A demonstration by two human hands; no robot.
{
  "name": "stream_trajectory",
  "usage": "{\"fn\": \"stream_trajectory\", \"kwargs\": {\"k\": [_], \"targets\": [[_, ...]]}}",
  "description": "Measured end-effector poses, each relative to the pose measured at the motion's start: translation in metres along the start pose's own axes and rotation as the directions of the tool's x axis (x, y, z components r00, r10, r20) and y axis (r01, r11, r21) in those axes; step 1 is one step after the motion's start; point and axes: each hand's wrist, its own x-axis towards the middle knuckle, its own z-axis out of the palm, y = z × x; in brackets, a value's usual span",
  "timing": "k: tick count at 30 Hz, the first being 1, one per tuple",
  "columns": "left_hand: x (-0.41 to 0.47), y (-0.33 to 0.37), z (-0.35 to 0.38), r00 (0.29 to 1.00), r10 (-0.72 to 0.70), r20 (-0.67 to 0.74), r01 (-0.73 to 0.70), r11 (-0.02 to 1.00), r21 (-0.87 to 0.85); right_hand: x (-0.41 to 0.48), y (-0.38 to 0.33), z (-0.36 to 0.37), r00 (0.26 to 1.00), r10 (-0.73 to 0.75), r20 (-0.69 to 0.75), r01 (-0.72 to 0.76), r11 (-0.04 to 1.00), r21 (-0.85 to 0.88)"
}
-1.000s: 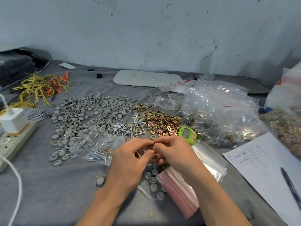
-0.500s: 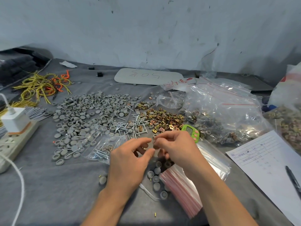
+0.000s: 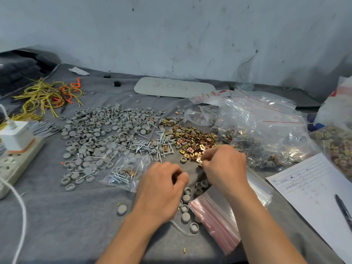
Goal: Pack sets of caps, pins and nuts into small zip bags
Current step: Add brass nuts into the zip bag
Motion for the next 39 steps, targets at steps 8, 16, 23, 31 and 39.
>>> {"fn": "stream_trajectory", "kwargs": {"k": [8,16,23,31,39], "targets": [[-0.003,-0.002,-0.001,0.997,0.075,0.000,-0.075,0.986,-0.150,-0.001,-0.015,0.009,0.980,-0.103,0.173,0.138,0.969,-0.203],[0.000,-0.003,-0.002,0.988,-0.002,-0.153,-0.028,0.980,-0.196,-0.001,-0.018,0.018,0.990,-0.107,0.095,0.124,0.975,-0.187],[-0.001,-0.002,-0.003,0.983,-0.081,-0.162,0.045,0.976,-0.212,-0.009,-0.015,0.011,0.983,-0.099,0.153,0.062,0.971,0.232],[-0.010,0.002,-0.009,0.930,-0.110,-0.351,-0.003,0.951,-0.308,-0.029,-0.019,0.009,0.953,-0.136,0.269,-0.088,0.728,0.680],[-0.005,-0.003,-0.052,0.842,-0.069,-0.534,-0.098,0.956,-0.278,-0.041,-0.049,0.027,0.932,-0.176,0.316,-0.090,0.733,0.674]]}}
